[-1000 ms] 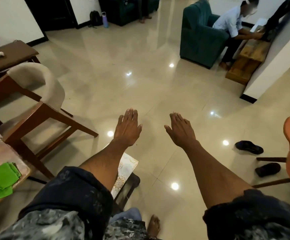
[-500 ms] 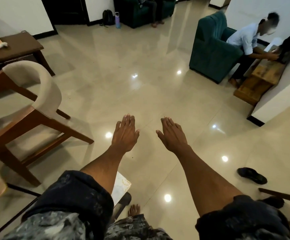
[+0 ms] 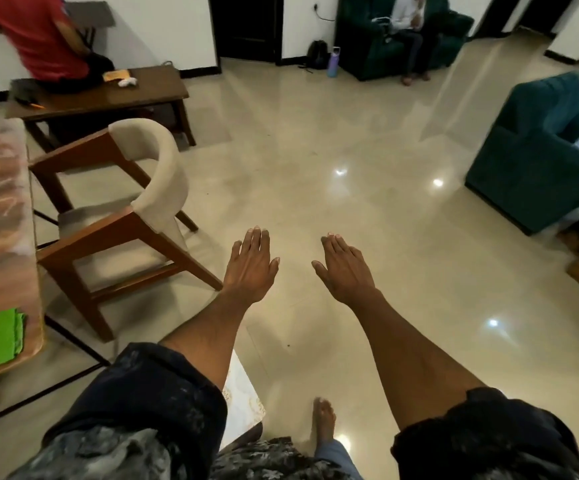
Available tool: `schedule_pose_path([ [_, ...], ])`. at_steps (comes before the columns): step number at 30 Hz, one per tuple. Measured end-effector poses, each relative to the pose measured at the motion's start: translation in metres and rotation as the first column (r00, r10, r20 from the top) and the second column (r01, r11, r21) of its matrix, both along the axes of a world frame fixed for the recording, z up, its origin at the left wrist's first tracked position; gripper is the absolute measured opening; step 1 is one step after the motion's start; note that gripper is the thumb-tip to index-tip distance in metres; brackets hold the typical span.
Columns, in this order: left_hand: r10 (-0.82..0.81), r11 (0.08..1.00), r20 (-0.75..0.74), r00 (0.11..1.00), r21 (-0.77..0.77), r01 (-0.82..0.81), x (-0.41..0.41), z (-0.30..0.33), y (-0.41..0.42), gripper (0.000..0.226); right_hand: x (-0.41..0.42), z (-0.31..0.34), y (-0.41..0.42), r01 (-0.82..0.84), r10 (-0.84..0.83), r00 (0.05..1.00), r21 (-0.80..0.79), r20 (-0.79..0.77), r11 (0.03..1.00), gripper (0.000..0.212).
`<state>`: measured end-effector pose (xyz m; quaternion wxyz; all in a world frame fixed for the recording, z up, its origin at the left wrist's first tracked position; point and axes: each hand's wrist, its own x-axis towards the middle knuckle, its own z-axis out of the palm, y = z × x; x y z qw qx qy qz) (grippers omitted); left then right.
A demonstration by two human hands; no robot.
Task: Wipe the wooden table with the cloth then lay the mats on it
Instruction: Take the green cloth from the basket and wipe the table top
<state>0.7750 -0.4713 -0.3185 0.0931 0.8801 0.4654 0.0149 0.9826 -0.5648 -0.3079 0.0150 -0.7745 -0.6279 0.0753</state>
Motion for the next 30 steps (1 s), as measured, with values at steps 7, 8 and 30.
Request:
schedule_pose_path([
  [7,0.221,0.975,-0.003,0.975,-0.015,-0.221,0.040,0.005,0.038,0.069,0.057,0.001,0.076,-0.182,0.181,0.983,0.011,0.016,0.983,0.064],
  [8,0.239,0.971,0.005,0.971,-0.025,-0.239,0.047,0.006,0.042,0.069,0.064,0.001,0.086,-0.205,0.204,0.979,0.008,0.019,0.979,0.064],
  [30,0.670,0.729,-0.043,0.741,-0.150,-0.668,-0.035,-0.020,0.130,0.071,-0.031,-0.042,0.288,-0.668,0.659,0.742,-0.056,-0.120,0.742,0.060],
])
